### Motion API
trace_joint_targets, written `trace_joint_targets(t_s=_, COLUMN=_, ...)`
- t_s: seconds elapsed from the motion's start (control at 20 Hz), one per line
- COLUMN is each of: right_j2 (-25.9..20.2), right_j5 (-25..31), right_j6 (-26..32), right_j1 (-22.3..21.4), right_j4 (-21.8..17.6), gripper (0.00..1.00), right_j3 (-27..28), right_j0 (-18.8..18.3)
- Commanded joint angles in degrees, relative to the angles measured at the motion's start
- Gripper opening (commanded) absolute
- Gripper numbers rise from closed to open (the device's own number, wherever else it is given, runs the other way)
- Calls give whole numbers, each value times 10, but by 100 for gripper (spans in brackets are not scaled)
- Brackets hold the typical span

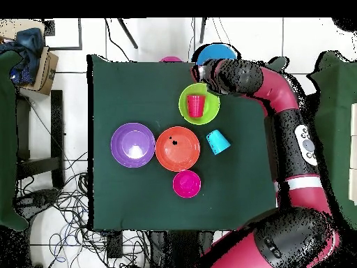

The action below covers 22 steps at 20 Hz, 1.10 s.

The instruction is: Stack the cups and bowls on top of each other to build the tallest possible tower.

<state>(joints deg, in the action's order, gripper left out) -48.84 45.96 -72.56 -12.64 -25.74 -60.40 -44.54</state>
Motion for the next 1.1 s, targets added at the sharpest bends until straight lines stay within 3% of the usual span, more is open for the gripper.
trace_joint_targets(t_s=0.05, right_j2=63, right_j5=4, right_j6=-12, right_j1=55, right_j4=-22, gripper=100, right_j3=84, right_j0=41)
trace_joint_targets(t_s=1.1, right_j2=101, right_j5=-30, right_j6=18, right_j1=120, right_j4=-56, gripper=100, right_j3=152, right_j0=77)
